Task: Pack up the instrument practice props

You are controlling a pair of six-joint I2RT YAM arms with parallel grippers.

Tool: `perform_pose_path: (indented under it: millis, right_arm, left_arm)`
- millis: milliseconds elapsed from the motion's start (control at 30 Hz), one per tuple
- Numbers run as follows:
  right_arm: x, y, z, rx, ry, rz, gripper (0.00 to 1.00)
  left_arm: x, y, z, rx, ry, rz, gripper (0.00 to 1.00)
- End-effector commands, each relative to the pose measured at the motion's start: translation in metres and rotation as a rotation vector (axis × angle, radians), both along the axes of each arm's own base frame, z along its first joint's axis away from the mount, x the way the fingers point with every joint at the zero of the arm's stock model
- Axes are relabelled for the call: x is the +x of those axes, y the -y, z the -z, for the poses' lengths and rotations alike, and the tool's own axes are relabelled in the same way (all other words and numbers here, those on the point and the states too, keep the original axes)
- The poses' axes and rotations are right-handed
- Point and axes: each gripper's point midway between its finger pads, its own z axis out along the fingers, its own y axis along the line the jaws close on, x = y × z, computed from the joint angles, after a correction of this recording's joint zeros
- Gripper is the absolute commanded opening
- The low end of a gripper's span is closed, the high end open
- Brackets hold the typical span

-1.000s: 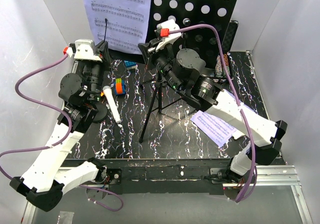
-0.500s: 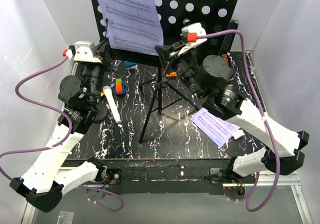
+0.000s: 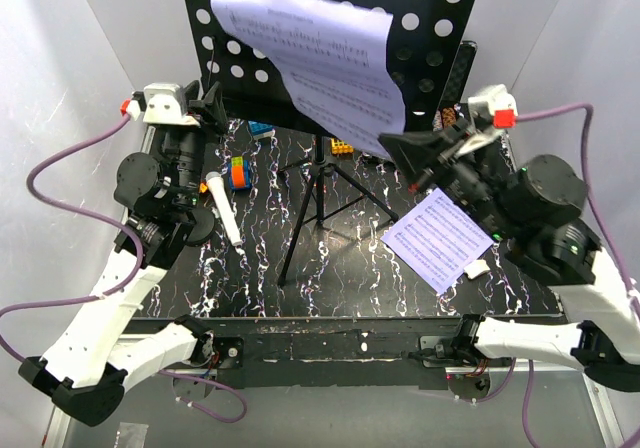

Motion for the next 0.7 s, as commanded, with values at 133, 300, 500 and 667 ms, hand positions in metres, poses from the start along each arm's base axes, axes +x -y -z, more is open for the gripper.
perform_pose_path:
  millis: [133, 300, 500, 667]
  right_arm:
    - [-0.067, 0.017, 0.091, -0.212, -0.055, -0.293, 0.01]
    - [-0.088, 0.028, 0.17, -0.348, -0.148, -0.382, 0.01]
    - [-0.075, 0.041, 0.274, -0.496, -0.411, -0.242, 0.01]
    - [-0.049, 0.063, 0.312, -0.429, -0.549, -0.002, 0.01]
  left_arm:
    - [-0.019, -0.018, -0.015, -0.054, 0.036, -0.023, 0.74]
    - [-0.034, -0.026, -0.01, -0.076, -0.001, -0.011, 0.83]
    - [-0.057, -0.043, 0.011, -0.109, -0.053, -0.017, 0.87]
    - [-0.07, -0.045, 0.031, -0.165, -0.124, 0.023, 0.86]
